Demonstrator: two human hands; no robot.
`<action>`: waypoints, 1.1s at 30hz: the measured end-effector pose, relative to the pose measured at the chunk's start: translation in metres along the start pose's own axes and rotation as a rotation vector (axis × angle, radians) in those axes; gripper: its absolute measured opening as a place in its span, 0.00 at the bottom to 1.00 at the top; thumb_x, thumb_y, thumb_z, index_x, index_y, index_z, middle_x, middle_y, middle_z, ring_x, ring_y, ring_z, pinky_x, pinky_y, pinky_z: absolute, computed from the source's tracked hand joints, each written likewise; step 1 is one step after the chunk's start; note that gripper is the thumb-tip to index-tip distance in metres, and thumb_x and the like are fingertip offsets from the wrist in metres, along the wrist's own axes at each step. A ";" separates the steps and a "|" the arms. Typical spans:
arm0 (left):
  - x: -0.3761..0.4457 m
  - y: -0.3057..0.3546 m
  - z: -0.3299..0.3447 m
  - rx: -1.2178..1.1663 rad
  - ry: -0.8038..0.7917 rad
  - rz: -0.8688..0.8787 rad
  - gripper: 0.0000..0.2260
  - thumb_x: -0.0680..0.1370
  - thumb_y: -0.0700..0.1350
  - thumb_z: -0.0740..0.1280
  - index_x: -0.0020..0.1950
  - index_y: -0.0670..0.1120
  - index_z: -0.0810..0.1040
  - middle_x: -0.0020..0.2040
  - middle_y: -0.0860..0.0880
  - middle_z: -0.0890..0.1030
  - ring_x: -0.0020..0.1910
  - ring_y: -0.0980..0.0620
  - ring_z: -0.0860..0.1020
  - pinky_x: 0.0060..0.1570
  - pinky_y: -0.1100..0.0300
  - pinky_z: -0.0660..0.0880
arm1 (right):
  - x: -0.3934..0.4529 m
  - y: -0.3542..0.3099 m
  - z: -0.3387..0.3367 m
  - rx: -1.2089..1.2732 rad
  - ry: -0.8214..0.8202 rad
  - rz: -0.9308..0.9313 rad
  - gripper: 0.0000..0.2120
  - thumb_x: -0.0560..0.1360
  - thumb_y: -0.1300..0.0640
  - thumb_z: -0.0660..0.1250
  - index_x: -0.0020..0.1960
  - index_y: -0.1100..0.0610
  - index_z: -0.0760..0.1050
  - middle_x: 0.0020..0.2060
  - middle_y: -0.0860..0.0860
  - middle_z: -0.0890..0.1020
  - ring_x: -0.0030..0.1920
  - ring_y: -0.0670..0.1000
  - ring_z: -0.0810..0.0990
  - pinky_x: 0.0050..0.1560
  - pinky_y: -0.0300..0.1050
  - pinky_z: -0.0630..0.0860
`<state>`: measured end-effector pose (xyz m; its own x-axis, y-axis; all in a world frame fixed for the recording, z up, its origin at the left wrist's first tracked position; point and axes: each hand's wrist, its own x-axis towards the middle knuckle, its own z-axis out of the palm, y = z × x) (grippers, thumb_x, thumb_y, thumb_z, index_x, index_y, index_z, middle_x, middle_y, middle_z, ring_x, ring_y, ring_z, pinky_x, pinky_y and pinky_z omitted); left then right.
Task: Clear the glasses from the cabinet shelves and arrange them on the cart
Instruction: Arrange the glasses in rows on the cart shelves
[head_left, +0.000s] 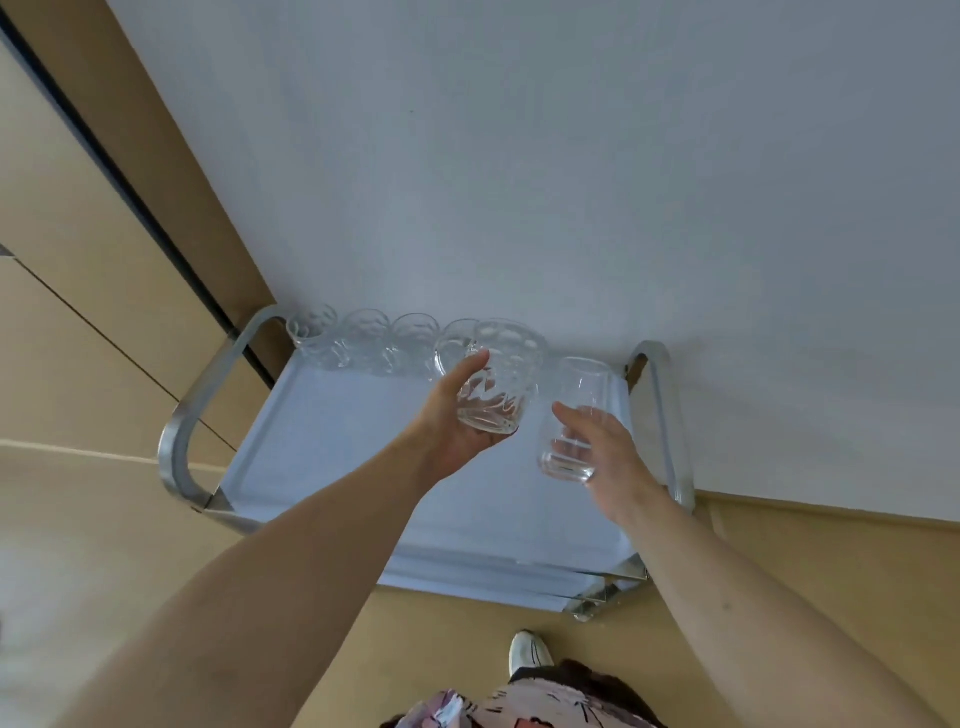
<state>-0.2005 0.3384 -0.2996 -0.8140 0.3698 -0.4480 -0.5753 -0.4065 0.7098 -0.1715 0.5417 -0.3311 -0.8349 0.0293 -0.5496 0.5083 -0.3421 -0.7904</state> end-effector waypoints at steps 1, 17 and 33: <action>0.007 -0.004 0.001 -0.007 0.028 -0.013 0.16 0.75 0.56 0.73 0.54 0.46 0.86 0.54 0.43 0.84 0.50 0.44 0.84 0.53 0.50 0.80 | 0.007 0.000 -0.004 0.005 0.003 0.013 0.36 0.59 0.46 0.83 0.60 0.54 0.71 0.46 0.54 0.79 0.45 0.55 0.83 0.39 0.47 0.81; 0.081 -0.057 -0.031 0.168 0.555 -0.062 0.35 0.57 0.59 0.81 0.59 0.51 0.72 0.55 0.46 0.81 0.52 0.50 0.82 0.53 0.51 0.80 | 0.066 0.025 -0.022 -0.079 0.131 0.149 0.38 0.63 0.44 0.82 0.68 0.50 0.71 0.56 0.54 0.81 0.55 0.55 0.83 0.44 0.50 0.84; 0.092 -0.104 -0.078 0.967 0.513 0.355 0.44 0.72 0.58 0.76 0.79 0.44 0.58 0.73 0.46 0.69 0.71 0.48 0.69 0.68 0.58 0.65 | 0.085 0.060 -0.012 -0.163 0.219 0.202 0.35 0.60 0.46 0.83 0.63 0.49 0.73 0.54 0.59 0.82 0.49 0.58 0.84 0.54 0.66 0.81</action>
<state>-0.2220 0.3499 -0.4567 -0.9824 -0.1107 -0.1506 -0.1854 0.4731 0.8613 -0.2091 0.5345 -0.4286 -0.6578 0.1830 -0.7307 0.7007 -0.2072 -0.6827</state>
